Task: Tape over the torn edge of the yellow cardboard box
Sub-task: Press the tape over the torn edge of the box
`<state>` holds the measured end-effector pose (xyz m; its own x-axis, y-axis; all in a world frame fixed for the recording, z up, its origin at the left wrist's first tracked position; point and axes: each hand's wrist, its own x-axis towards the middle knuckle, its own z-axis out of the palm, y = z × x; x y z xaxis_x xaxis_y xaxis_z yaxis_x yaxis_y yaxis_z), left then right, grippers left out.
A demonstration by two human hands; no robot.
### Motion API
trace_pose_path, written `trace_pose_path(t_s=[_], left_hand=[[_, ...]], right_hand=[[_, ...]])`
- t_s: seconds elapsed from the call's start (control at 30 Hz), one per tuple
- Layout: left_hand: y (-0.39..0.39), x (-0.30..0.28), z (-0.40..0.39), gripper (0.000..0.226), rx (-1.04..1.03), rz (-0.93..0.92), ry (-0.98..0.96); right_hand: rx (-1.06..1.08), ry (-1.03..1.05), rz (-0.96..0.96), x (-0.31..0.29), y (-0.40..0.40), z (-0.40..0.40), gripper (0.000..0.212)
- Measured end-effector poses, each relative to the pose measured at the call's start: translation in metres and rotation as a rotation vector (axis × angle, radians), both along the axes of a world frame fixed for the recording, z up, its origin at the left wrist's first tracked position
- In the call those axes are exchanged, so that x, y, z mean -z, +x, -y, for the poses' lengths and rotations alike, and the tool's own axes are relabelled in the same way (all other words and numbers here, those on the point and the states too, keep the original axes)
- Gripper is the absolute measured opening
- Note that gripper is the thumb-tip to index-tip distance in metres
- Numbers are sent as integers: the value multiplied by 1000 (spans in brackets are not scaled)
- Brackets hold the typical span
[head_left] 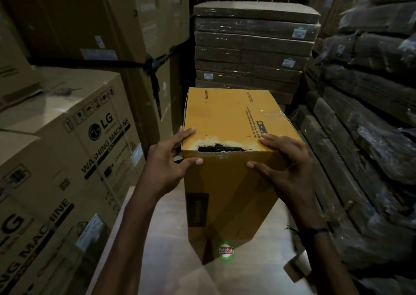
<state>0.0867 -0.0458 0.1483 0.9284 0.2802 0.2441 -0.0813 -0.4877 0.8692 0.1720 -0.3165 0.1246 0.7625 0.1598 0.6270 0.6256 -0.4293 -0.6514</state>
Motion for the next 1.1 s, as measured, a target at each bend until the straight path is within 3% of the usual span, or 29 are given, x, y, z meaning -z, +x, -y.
trace_pose_path(t_s=[0.17, 0.33, 0.63, 0.77, 0.87, 1.0, 1.1], left_hand=[[-3, -7, 2, 97, 7, -11, -39], [1, -6, 10, 74, -75, 47, -16], [0, -2, -4, 68, 46, -3, 26], [-1, -9, -15, 82, 139, -85, -24], [-2, -14, -8, 93, 82, -77, -29], [-1, -12, -2, 82, 36, 6, -75], [1, -5, -4, 71, 42, 37, 8]], right_hand=[[69, 50, 24, -3, -1, -10, 61], [92, 80, 35, 1, 2, -13, 53], [20, -55, 24, 0, -1, 2, 50], [24, -113, 31, -4, -5, 4, 57], [101, -52, -13, -5, -8, -6, 56], [125, -3, -23, -3, -6, -10, 52], [91, -32, -26, -3, -6, -5, 48]])
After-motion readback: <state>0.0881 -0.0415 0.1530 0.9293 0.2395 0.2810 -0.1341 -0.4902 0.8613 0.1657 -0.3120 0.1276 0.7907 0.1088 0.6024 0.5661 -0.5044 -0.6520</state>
